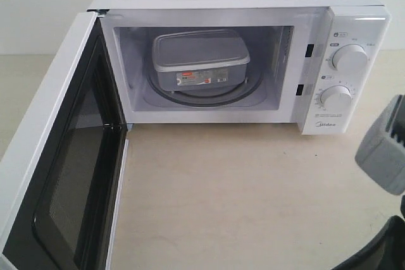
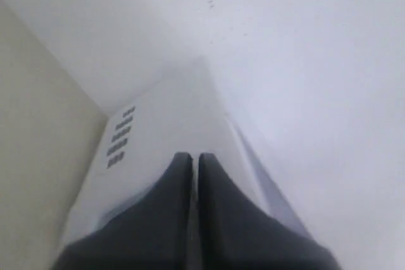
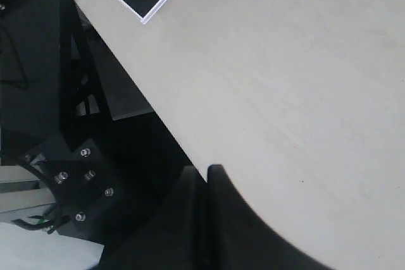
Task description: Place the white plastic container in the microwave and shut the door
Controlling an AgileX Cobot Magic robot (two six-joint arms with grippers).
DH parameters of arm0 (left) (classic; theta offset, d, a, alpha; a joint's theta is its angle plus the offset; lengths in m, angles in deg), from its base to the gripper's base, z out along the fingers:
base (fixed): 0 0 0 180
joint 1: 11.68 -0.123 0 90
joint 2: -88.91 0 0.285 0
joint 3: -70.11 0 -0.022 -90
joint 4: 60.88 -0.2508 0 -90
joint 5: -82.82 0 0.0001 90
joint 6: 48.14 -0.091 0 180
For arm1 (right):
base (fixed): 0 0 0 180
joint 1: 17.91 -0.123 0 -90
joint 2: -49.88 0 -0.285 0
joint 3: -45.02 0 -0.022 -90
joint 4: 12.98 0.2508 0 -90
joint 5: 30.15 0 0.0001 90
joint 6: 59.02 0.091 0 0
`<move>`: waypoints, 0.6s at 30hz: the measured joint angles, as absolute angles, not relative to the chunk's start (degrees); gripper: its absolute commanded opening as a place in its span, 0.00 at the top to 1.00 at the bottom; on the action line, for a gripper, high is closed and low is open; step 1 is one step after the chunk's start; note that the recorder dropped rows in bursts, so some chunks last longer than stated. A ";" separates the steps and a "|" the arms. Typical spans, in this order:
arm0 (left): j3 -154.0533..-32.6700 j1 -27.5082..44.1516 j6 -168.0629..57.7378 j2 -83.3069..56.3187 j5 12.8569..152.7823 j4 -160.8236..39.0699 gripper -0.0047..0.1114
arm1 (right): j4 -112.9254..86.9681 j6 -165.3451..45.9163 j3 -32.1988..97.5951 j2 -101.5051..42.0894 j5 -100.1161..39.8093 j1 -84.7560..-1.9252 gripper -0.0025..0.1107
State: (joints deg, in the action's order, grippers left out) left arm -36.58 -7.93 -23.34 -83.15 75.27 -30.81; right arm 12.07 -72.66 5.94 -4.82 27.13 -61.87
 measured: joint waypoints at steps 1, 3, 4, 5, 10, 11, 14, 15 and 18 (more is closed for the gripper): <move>-38.70 -7.93 -23.34 -83.15 74.21 -30.30 0.92 | 12.07 -72.66 5.94 -4.71 27.15 -61.87 0.98; -43.92 -7.93 -24.29 -83.19 71.32 -29.62 0.92 | 11.95 -72.52 5.94 -4.59 27.37 -61.87 0.98; -46.91 -7.93 -25.45 -83.19 68.91 -29.44 0.92 | 11.95 -72.52 5.94 -4.59 27.37 -61.87 0.98; -50.02 -7.93 -27.30 -82.79 66.07 -29.33 0.92 | 11.95 -72.52 5.94 -4.59 27.48 -61.87 0.98; -64.13 -7.93 -39.86 -74.62 45.03 -32.32 0.92 | 11.95 -72.43 5.94 -4.54 27.48 -61.87 0.98; -66.18 -7.93 -40.75 -72.13 40.85 -33.68 0.92 | 11.95 -72.43 5.94 -4.54 27.48 -61.87 0.98; -72.66 -7.93 -42.95 -64.76 26.82 -36.41 0.92 | 11.95 -72.29 5.94 -4.54 27.71 -61.87 0.98; -74.04 -7.93 -43.73 -62.73 22.51 -36.83 0.92 | 11.95 -72.02 5.94 -4.54 28.02 -61.87 0.98; -77.96 -7.93 -46.87 -56.34 15.19 -37.24 0.92 | 11.95 -71.87 5.94 -4.31 28.98 -61.87 0.98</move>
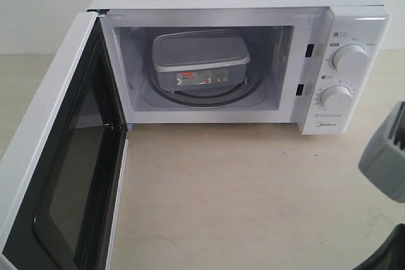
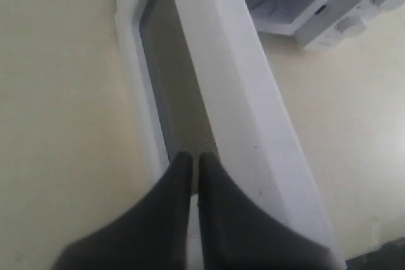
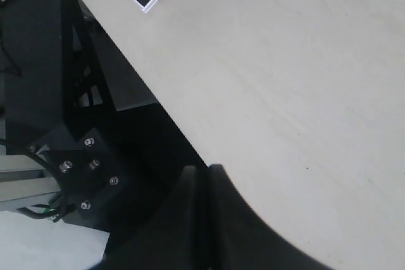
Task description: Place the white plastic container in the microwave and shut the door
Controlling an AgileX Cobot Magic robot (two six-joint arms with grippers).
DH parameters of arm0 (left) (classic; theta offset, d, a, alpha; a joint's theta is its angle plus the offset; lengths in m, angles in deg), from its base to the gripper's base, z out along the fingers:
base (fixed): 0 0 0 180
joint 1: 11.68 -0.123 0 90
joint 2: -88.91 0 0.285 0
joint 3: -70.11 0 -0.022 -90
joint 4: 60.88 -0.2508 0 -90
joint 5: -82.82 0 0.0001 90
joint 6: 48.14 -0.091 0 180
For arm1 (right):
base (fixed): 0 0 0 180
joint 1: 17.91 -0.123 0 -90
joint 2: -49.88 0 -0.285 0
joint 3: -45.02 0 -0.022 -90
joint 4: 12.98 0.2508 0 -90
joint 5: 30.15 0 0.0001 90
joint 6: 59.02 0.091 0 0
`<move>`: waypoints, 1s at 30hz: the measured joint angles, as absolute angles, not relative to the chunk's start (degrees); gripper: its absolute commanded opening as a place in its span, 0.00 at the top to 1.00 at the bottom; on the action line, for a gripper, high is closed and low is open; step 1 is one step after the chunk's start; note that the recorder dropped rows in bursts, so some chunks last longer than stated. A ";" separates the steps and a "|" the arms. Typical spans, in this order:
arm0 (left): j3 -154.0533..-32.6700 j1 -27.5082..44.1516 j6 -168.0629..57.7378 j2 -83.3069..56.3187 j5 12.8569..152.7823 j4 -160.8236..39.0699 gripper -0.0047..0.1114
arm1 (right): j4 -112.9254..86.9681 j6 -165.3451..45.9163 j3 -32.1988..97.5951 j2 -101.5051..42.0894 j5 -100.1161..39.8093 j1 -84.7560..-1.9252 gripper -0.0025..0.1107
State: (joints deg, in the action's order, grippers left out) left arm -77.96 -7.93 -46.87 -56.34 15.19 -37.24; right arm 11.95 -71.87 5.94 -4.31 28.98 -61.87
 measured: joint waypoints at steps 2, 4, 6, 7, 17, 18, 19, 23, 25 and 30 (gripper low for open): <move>-79.16 -7.93 -49.01 -53.23 14.01 -37.24 0.92 | 11.95 -71.87 5.94 -3.71 29.13 -61.87 0.98; -79.51 -7.93 -51.13 -51.29 13.61 -37.36 0.92 | 11.33 -71.76 5.94 -2.68 29.22 -61.87 0.98; -79.51 -7.93 -52.40 -49.88 13.35 -37.36 0.92 | 10.45 -71.31 5.94 -1.58 29.25 -61.87 0.98; -79.51 -7.93 -52.87 -49.48 13.08 -37.36 0.92 | 10.00 -70.63 5.94 -0.92 29.25 -61.87 0.98; -79.64 -7.93 -69.11 -41.20 12.92 -36.83 0.92 | 8.92 -66.28 5.94 6.69 30.99 -61.87 0.98; -79.64 -7.93 -70.11 -39.79 12.92 -36.83 0.92 | 8.92 -66.05 5.94 7.39 31.02 -61.87 0.98; -79.64 -7.93 -71.38 -38.30 12.92 -36.83 0.92 | 8.92 -65.76 5.94 8.19 31.12 -61.87 0.98; -79.64 -7.93 -74.90 -30.72 12.92 -36.72 0.92 | 8.92 -64.64 5.94 10.30 31.12 -61.87 0.98; -79.64 -7.93 -76.72 -27.44 12.92 -36.45 0.92 | 8.92 -64.40 5.94 10.46 31.33 -61.87 0.98; -79.64 -7.93 -79.52 -23.20 13.47 -34.37 0.92 | 8.92 -64.30 5.94 10.55 31.57 -61.87 0.98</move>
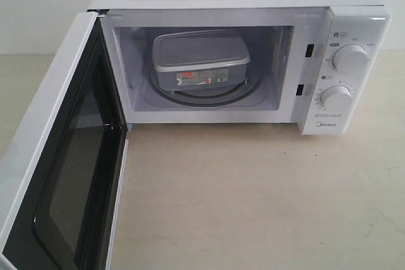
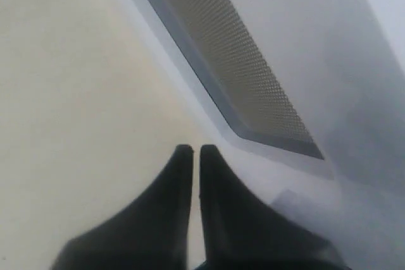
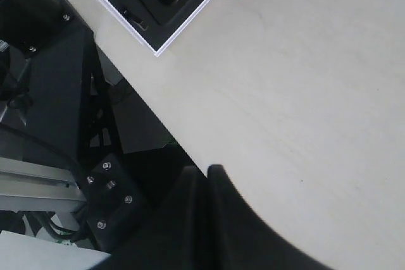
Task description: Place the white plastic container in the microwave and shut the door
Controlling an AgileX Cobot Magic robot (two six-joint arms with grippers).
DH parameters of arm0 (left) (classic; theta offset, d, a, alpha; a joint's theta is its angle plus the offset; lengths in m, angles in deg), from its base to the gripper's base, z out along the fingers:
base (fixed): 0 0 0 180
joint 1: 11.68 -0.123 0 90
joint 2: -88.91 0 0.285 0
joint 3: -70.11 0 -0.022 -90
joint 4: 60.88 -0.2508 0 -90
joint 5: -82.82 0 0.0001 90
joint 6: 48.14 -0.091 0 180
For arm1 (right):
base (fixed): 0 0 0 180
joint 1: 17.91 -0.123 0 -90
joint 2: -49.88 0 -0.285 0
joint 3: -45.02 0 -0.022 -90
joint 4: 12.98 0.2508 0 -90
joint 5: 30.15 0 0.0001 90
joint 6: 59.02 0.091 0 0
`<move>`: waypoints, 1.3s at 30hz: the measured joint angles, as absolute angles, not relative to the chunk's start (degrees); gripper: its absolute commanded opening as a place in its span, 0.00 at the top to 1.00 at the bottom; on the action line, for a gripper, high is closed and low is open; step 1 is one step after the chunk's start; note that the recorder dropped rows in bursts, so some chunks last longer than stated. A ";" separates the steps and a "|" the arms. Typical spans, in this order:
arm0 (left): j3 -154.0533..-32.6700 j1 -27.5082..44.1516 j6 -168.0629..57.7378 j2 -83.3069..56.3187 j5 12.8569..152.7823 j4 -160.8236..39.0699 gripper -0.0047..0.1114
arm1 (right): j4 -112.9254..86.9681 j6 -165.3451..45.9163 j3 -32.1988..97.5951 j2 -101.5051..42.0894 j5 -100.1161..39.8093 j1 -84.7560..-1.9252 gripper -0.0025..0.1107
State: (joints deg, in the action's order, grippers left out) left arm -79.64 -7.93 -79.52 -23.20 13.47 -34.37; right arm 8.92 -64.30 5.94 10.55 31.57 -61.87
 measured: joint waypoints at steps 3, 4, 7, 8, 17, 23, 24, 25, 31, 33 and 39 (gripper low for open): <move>-79.64 -7.93 -81.30 -22.74 14.74 -33.17 0.92 | 8.92 -64.18 5.94 10.55 31.56 -61.87 0.98; -79.64 -7.93 -81.76 -22.74 15.03 -32.91 0.92 | 8.78 -64.18 5.94 10.55 31.56 -61.87 0.98; -79.64 -7.93 -82.26 -22.74 15.38 -32.70 0.92 | 8.25 -64.08 5.94 10.55 31.56 -61.87 0.98; -79.64 -7.93 -82.26 -22.74 15.52 -32.70 0.92 | 7.73 -64.08 5.94 10.55 31.56 -61.87 0.98; -79.64 -7.93 -82.30 -25.47 17.60 -30.34 0.92 | 5.43 -63.68 5.94 10.55 31.56 -61.87 0.98; -79.64 -7.93 -82.30 -28.27 21.21 -28.38 0.92 | 5.30 -63.55 5.94 10.55 31.45 -61.87 0.98; -79.64 -7.93 -82.30 -28.44 21.22 -28.04 0.92 | 5.30 -63.55 5.94 10.55 31.45 -61.87 0.98; -79.64 -7.93 -82.30 -28.56 21.22 -27.90 0.92 | 5.30 -63.55 5.94 10.55 31.33 -61.87 0.98; -79.64 -7.93 -82.30 -28.53 22.11 -27.68 0.92 | 5.30 -63.44 5.94 10.55 31.23 -61.87 0.98; -79.64 -7.93 -82.30 -28.53 22.65 -27.68 0.92 | 5.30 -63.44 5.94 10.55 31.23 -61.87 0.98; -79.64 -7.93 -82.30 -28.53 23.87 -27.68 0.92 | 5.30 -63.44 5.94 10.55 31.23 -61.87 0.98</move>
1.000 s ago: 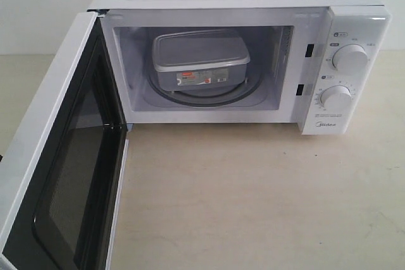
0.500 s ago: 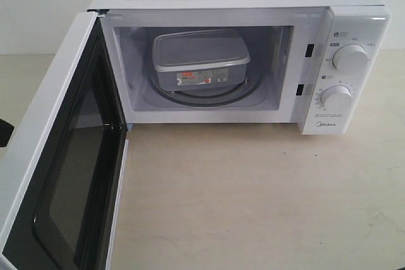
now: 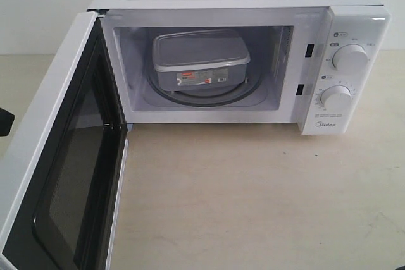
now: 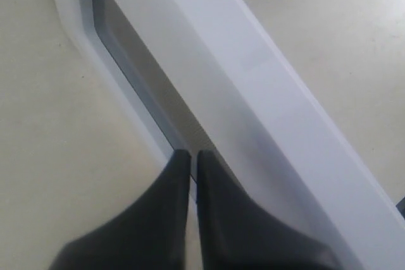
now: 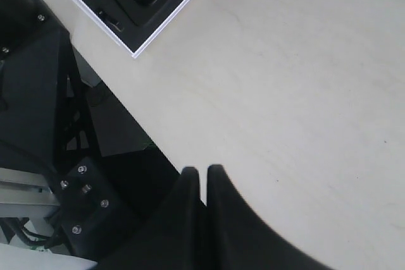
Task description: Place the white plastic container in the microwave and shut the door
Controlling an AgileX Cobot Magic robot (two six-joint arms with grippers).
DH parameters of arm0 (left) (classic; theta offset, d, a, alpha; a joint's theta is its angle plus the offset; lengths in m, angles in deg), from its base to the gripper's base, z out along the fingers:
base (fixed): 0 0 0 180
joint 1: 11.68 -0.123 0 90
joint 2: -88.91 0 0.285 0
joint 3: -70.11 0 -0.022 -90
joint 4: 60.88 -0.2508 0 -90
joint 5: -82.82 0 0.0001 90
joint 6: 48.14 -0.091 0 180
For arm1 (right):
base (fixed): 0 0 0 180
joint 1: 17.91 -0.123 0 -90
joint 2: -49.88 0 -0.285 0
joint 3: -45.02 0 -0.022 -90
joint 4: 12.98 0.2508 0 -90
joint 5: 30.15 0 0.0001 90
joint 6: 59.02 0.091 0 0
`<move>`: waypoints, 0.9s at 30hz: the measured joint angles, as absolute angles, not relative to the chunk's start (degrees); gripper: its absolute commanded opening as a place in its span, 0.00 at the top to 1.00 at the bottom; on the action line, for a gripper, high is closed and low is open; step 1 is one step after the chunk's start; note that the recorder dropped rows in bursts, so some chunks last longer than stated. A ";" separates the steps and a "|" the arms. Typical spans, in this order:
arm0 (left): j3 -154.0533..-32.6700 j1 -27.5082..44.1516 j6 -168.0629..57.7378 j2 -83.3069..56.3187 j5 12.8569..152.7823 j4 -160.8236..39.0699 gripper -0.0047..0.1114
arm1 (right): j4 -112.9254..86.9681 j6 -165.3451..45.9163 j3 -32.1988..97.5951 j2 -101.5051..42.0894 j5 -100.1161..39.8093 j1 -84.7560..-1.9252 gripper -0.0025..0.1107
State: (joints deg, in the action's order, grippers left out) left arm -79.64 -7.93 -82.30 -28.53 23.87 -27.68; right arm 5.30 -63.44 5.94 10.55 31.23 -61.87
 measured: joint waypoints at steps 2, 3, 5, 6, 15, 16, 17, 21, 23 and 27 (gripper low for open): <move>-79.64 -7.93 -82.30 -28.53 23.99 -27.68 0.92 | 5.30 -63.44 5.94 10.55 31.23 -61.87 0.98; -79.64 -7.93 -82.30 -28.53 23.99 -27.68 0.92 | 5.30 -63.44 5.94 10.67 31.23 -61.87 0.98; -79.64 -7.93 -82.30 -28.53 23.99 -27.57 0.92 | 6.02 -63.44 5.94 12.12 31.13 -59.21 0.98; -79.64 -7.93 -82.30 -28.53 23.99 -27.62 0.92 | 6.60 -63.44 5.94 13.16 31.13 -56.68 0.98; -79.64 -7.93 -82.30 -28.53 24.21 -27.62 0.92 | 4.74 -69.17 6.06 35.62 15.16 -20.99 0.98; -79.64 -7.93 -82.30 -28.53 24.21 -27.62 0.92 | 4.12 -70.02 6.06 37.37 12.45 -18.43 0.98; -79.64 -7.93 -82.30 -28.53 24.21 -27.62 0.92 | 3.74 -71.39 5.94 38.28 10.16 -16.71 0.98; -79.64 -7.93 -82.30 -28.53 24.21 -27.62 0.92 | 4.66 -75.92 -3.14 40.57 -9.04 -15.44 0.98; -79.64 -7.93 -82.30 -28.53 24.21 -27.62 0.92 | 6.16 -76.21 -8.45 40.65 -16.41 -15.33 0.98; -79.64 -7.93 -82.30 -28.53 24.31 -27.62 0.92 | 7.31 -76.35 -19.72 40.65 -26.75 -15.22 0.98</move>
State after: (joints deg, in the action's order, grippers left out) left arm -79.64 -7.93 -82.30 -28.53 24.31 -27.62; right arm 7.31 -76.35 -19.72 40.65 -26.75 -15.22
